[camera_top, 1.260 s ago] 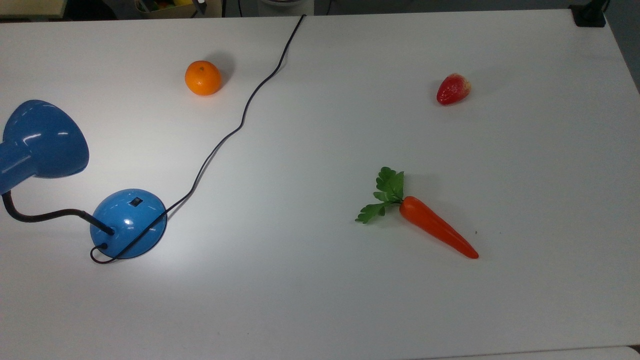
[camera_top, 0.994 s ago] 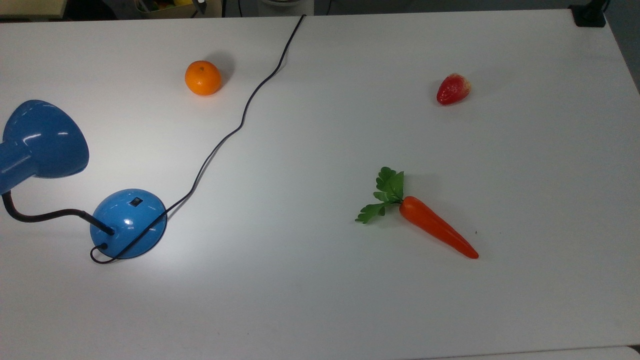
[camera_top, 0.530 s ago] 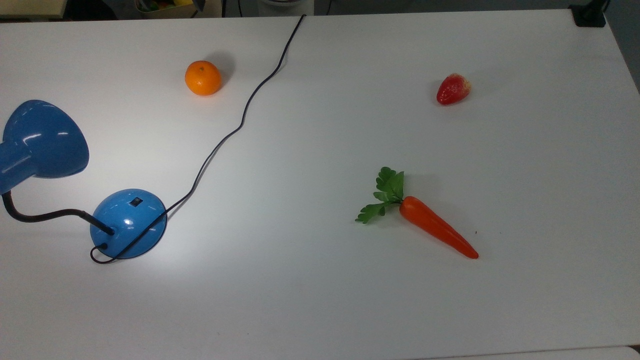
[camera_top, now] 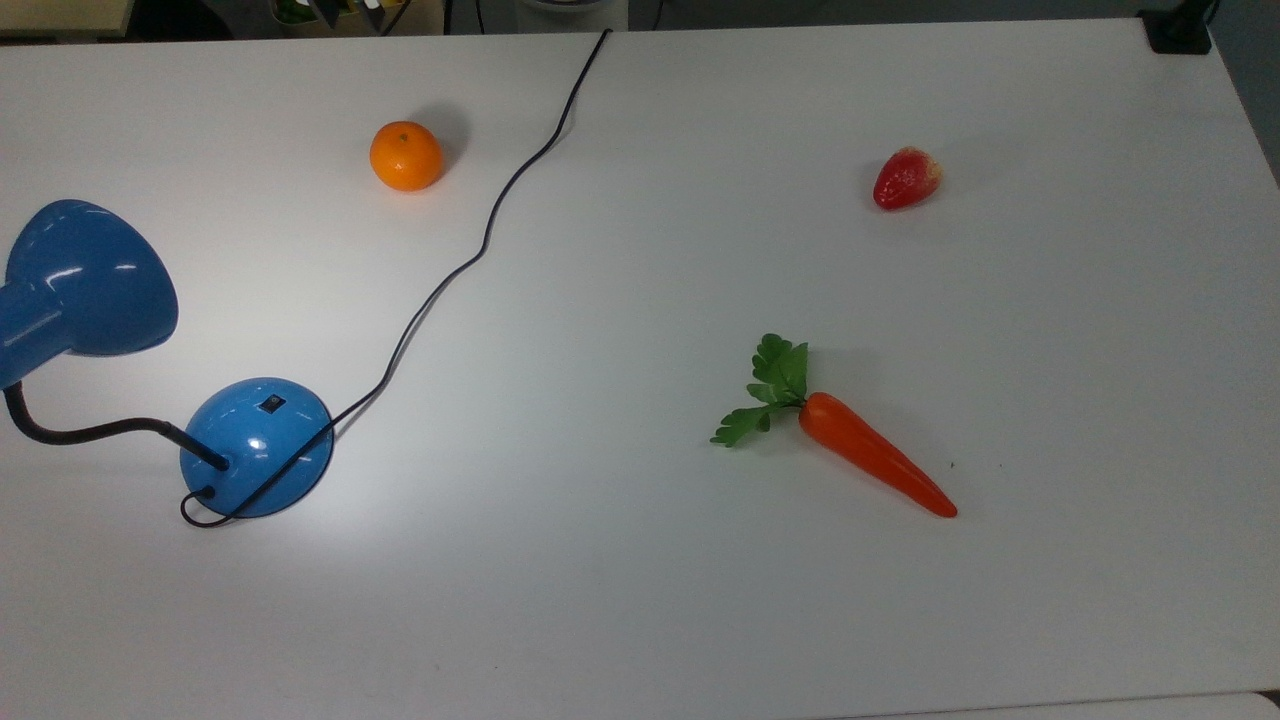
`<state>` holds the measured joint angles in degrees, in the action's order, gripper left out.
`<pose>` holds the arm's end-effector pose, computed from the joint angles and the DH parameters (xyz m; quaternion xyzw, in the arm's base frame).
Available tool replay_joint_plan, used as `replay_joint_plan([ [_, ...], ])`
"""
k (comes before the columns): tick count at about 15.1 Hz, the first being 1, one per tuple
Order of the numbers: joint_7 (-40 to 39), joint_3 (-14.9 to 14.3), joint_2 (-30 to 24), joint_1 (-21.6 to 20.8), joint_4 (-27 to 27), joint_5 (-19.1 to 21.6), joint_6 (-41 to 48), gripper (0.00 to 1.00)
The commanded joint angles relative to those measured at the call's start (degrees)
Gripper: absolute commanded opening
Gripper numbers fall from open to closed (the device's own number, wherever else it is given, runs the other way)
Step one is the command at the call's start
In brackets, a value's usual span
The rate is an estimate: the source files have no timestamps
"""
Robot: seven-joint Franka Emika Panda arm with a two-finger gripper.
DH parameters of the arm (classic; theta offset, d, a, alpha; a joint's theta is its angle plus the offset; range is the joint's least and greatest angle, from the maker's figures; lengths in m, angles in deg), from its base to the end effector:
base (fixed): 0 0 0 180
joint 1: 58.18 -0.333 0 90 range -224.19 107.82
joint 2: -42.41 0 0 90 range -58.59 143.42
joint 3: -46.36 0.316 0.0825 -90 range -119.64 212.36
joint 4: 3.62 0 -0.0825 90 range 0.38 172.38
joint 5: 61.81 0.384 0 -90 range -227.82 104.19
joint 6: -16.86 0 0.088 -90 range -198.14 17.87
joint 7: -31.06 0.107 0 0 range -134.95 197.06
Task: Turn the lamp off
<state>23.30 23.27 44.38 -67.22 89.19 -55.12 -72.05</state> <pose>0.5460 -0.1200 0.5828 -0.9958 0.0567 0.0391 0.0601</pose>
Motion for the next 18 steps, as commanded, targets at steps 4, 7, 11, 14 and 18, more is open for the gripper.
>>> replay_joint_plan([
  [4,-0.2,-0.3,-0.3,0.8,0.4,-0.3,-1.7,0.16],
  [7,1.5,-0.3,0.3,0.9,0.8,-0.1,-5.5,0.15],
  [11,2.7,-0.3,0.8,2.1,1.8,0.0,-9.0,0.13],
  [14,2.8,-0.3,0.9,2.8,3.4,0.2,-12.1,0.12],
  [18,6.3,-0.3,3.7,3.3,4.0,0.4,-18.9,0.12],
])
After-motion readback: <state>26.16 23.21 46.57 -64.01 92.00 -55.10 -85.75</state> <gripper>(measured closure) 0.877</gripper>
